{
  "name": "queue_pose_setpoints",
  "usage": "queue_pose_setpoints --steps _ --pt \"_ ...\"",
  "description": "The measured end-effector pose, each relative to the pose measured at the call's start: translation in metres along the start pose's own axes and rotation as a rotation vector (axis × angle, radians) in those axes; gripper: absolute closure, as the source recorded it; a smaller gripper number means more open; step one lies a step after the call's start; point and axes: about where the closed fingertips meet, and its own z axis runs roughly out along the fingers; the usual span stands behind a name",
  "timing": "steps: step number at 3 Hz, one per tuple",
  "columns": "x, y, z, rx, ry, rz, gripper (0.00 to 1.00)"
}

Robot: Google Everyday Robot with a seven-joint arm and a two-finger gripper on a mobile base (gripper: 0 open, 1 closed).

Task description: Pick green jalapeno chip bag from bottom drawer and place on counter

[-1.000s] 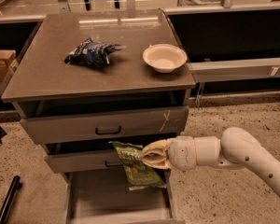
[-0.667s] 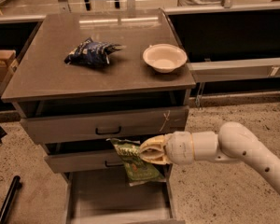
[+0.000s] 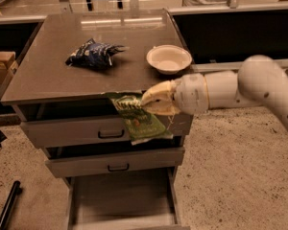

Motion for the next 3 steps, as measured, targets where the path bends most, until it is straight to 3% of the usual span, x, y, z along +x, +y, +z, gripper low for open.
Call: queue_pose_setpoints --steps 1,2,3 --pt "-0.002 -0.059 -0.025 -0.048 -0.023 -0.084 1.0" --pt "0.001 -0.14 -0.05 -0.096 0.007 -0.162 1.0" --pt "0.024 -0.187 -0.047 -0.114 0.038 -0.125 1.0"
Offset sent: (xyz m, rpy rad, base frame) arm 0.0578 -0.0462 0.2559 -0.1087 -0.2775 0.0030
